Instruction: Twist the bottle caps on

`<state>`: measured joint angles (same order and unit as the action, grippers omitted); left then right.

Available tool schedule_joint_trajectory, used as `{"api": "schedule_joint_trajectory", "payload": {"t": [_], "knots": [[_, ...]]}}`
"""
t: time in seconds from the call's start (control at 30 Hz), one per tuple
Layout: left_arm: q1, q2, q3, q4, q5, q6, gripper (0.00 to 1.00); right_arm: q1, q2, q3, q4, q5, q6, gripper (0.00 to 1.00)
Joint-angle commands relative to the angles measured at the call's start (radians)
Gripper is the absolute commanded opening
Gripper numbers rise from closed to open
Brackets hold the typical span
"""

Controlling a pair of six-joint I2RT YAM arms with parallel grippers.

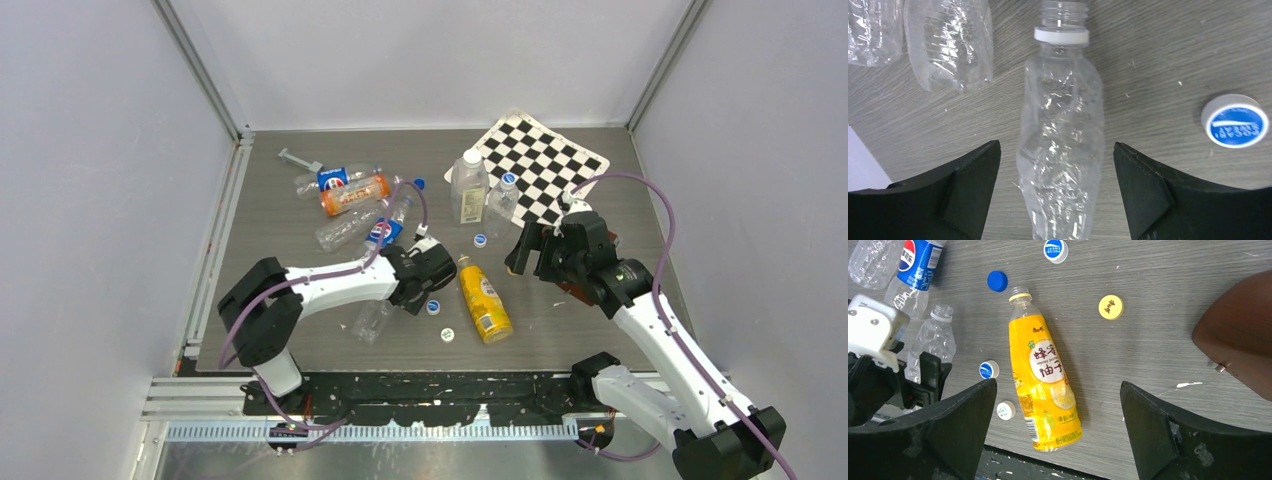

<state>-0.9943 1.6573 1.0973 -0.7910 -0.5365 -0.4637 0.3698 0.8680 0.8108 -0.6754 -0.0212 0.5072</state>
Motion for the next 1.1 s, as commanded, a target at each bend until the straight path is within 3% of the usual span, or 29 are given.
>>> {"api": "schedule_joint_trajectory", "payload": {"t": [0.0,0.53,0.67,0.87,1.07], "knots": [[-0.003,0.039,0.016,0.016,-0.103,0.010,0.86,-0.002,-0.010,0.042,0.019,-0.009,0.001,1.00],[-0.023,0.124,0.038,0.014,-0.161,0.025,0.85,-0.002,-0.010,0.050,0.010,-0.025,-0.001,1.00],[-0.022,0.158,0.032,0.027,-0.158,0.029,0.76,-0.002,-0.008,0.059,0.002,-0.038,-0.001,1.00],[-0.022,0.170,0.025,0.036,-0.136,0.038,0.54,-0.002,-0.014,0.069,-0.021,-0.092,0.008,1.00],[-0.023,0.069,-0.018,0.071,-0.101,0.041,0.42,-0.002,-0.141,-0.041,0.209,-0.295,0.059,1.00]]}}
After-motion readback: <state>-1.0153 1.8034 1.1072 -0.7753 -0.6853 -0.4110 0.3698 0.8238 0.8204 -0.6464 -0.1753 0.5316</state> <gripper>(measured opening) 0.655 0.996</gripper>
